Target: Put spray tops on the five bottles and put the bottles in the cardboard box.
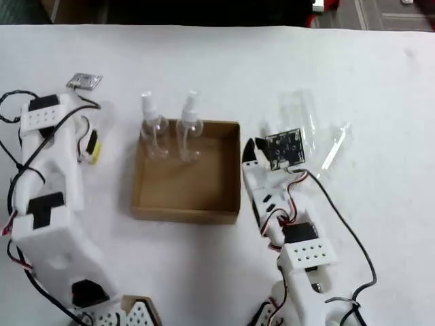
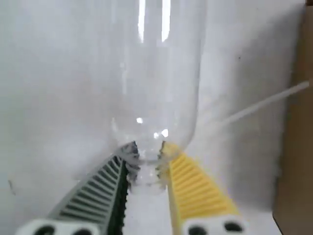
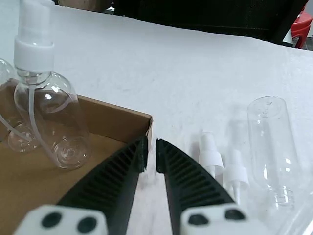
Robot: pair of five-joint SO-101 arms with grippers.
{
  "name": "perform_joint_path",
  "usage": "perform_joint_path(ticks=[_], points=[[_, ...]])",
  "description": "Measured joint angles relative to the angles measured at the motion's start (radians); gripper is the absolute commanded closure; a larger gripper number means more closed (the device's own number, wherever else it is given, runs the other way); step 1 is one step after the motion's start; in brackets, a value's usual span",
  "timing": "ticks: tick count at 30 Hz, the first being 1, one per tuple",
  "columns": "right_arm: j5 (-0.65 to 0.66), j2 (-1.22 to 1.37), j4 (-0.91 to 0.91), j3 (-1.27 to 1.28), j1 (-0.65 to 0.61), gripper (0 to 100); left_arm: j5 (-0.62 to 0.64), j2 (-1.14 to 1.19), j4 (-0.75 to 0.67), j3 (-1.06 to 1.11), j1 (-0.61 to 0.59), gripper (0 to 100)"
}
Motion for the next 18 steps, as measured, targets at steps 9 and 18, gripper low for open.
perform_joint_path(ticks=[9, 18], points=[[0.000, 0.000, 0.000, 0.000, 0.000, 97.7, -0.124, -0.249, 0.198, 0.000, 0.006, 97], [0.000, 0.000, 0.000, 0.000, 0.000, 90.2, -0.387, -0.603, 0.437, 0.005, 0.005, 97]])
